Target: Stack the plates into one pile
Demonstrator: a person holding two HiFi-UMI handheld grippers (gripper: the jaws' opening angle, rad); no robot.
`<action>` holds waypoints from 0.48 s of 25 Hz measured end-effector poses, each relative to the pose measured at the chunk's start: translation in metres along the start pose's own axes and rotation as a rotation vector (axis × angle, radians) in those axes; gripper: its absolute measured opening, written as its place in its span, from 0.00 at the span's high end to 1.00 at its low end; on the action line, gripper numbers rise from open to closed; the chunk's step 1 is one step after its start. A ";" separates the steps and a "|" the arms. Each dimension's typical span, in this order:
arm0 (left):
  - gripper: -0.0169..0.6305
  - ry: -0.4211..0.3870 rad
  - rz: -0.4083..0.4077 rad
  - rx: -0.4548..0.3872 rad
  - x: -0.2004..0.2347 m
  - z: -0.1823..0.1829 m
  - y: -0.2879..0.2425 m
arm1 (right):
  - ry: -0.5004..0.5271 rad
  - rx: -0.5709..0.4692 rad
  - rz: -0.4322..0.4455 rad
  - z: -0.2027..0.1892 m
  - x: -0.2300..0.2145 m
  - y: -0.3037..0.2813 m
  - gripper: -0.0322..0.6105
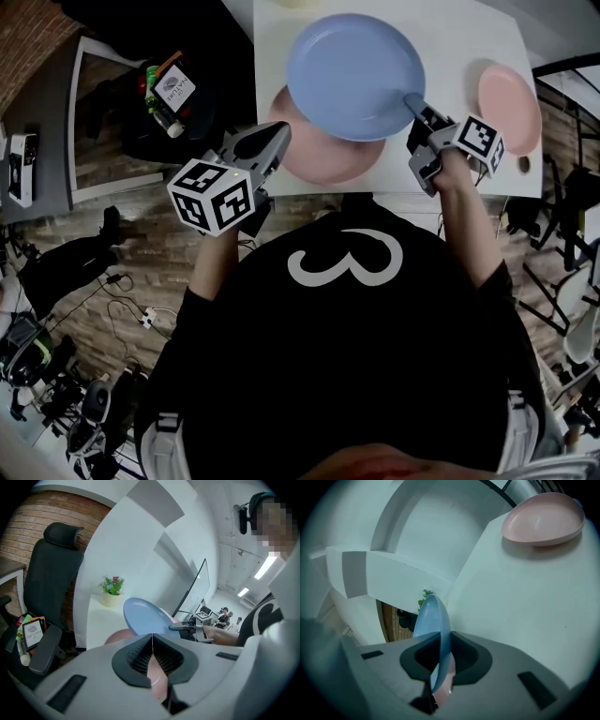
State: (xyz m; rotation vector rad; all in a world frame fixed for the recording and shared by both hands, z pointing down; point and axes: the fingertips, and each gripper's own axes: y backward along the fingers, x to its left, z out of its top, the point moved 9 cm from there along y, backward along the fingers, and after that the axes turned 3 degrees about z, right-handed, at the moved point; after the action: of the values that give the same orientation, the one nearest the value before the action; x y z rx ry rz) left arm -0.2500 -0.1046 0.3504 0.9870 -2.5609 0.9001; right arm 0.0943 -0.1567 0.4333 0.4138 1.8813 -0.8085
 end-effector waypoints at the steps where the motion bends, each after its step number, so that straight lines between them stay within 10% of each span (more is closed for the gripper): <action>1: 0.95 0.000 0.002 0.000 0.000 -0.002 0.003 | 0.004 0.004 0.002 -0.004 0.002 0.001 0.86; 12: 0.95 -0.005 0.002 0.000 -0.002 -0.024 0.037 | 0.027 0.043 -0.019 -0.054 0.004 0.013 0.86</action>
State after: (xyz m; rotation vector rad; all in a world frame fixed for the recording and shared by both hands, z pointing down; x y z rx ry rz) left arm -0.2727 -0.0670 0.3514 0.9882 -2.5666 0.8993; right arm 0.0642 -0.1101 0.4399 0.4366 1.8979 -0.8614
